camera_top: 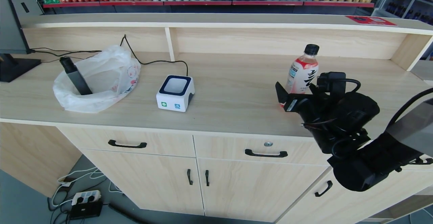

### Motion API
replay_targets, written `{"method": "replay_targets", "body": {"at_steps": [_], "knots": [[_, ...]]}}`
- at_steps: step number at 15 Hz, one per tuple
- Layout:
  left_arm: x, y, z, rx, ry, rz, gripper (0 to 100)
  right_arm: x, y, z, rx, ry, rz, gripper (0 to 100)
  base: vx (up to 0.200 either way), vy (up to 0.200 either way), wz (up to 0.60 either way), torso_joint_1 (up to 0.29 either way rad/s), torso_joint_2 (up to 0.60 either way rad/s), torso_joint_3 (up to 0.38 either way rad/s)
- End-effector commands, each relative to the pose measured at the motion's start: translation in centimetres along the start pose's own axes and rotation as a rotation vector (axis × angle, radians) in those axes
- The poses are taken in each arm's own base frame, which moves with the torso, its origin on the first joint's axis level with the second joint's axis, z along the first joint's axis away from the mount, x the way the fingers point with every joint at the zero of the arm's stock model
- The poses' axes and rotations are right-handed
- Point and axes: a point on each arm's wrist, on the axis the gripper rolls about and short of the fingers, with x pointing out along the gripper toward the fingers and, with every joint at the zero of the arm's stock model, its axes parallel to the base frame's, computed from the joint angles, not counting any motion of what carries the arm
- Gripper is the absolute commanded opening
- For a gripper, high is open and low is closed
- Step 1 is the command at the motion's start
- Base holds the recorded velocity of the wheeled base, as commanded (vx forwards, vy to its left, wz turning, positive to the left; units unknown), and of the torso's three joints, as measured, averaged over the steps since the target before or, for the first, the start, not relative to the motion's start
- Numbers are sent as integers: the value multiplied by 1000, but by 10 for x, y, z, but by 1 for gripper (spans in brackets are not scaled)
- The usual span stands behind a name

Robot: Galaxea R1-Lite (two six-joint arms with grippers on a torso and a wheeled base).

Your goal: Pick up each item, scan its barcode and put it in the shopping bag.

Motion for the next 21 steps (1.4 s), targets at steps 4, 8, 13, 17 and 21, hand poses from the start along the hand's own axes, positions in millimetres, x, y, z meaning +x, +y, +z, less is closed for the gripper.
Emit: {"method": "replay_targets", "body": {"at_steps": [4, 8, 13, 17, 21], "knots": [[0, 0, 0, 0, -1, 0, 100, 5, -3, -16, -14, 28, 15, 100, 0, 0, 0, 0, 0, 0], [0, 0, 0, -1, -1, 0, 100, 17, -21, -17, -49, 8, 13, 100, 0, 0, 0, 0, 0, 0], [0, 0, 0, -1, -1, 0, 100, 22, -26, -21, -74, 5, 45, 100, 0, 0, 0, 0, 0, 0], [0, 0, 0, -1, -1, 0, 100, 36, -22, -20, -66, -45, 68, 100, 0, 0, 0, 0, 0, 0], [0, 0, 0, -1, -1, 0, 100, 36, -23, -19, -66, -50, 75, 100, 0, 0, 0, 0, 0, 0]]}}
